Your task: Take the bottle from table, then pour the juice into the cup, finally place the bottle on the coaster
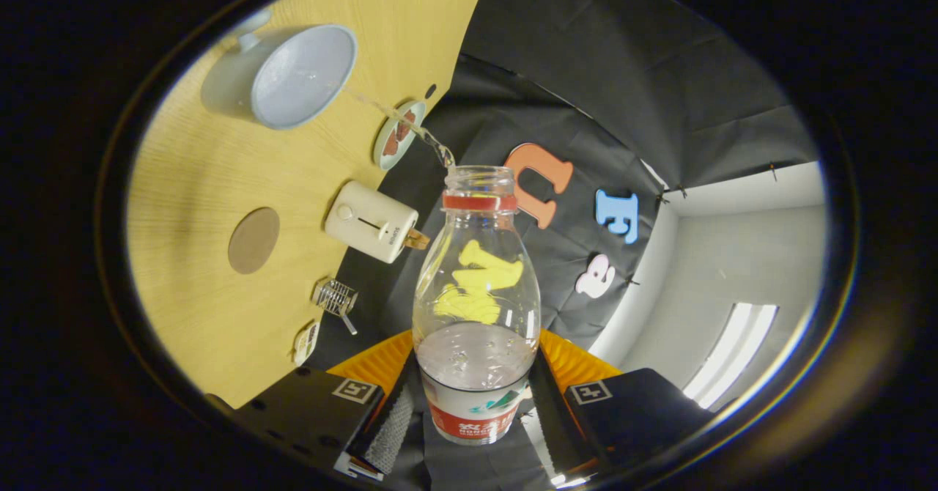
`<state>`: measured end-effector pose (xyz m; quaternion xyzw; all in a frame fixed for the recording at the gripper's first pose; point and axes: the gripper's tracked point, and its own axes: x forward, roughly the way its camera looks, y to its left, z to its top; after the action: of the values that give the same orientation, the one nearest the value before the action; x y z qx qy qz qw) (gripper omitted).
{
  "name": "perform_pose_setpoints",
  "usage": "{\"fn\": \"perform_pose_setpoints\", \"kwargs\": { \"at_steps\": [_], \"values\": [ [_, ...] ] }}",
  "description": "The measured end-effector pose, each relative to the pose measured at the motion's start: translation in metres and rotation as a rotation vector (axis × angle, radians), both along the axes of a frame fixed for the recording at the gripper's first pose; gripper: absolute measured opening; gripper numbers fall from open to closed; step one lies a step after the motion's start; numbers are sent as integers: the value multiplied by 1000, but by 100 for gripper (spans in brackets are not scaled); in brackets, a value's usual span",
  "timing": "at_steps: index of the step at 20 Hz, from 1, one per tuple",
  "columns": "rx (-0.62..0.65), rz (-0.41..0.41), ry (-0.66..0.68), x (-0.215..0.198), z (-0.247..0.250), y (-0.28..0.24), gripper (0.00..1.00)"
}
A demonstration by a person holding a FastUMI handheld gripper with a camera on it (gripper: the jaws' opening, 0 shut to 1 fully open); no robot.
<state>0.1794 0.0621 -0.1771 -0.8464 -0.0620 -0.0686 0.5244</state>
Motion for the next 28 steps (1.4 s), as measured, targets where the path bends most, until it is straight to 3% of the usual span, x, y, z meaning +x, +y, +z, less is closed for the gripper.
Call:
{"fn": "perform_pose_setpoints", "kwargs": {
  "at_steps": [28],
  "values": [
    [-167,56,-98,0,33,23,80]
  ]
}}
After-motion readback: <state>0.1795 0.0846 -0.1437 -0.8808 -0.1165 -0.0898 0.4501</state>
